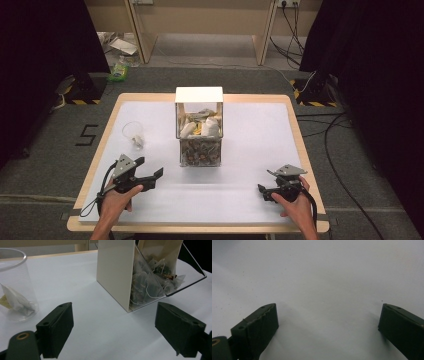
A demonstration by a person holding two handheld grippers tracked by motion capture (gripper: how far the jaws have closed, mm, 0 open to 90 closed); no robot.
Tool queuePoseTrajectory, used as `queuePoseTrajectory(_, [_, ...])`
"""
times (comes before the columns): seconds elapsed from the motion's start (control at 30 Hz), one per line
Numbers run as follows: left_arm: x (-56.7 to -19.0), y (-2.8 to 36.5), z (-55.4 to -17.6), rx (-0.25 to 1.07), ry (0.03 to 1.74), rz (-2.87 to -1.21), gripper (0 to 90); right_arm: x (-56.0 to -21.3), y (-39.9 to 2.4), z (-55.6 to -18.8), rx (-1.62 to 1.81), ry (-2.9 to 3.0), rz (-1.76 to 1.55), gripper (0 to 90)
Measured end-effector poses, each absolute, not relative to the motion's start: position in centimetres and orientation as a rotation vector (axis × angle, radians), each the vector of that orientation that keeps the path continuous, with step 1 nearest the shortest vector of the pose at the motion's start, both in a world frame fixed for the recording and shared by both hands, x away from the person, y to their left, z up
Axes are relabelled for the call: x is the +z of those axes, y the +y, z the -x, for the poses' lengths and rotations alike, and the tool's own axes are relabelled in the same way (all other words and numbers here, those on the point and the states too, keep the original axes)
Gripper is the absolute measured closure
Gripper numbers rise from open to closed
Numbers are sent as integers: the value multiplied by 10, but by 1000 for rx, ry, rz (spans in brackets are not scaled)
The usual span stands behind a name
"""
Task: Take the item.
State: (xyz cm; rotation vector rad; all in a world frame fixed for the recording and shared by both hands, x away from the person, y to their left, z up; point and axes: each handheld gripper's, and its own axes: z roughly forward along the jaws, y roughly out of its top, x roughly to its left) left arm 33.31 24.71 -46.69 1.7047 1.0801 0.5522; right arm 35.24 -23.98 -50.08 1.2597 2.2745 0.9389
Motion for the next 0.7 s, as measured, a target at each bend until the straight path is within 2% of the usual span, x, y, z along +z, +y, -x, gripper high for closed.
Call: queuePoseTrajectory(0.7, [-496,239,-315,537,1062,-1841,149,-501,-240,-352,939,2275,-1259,32])
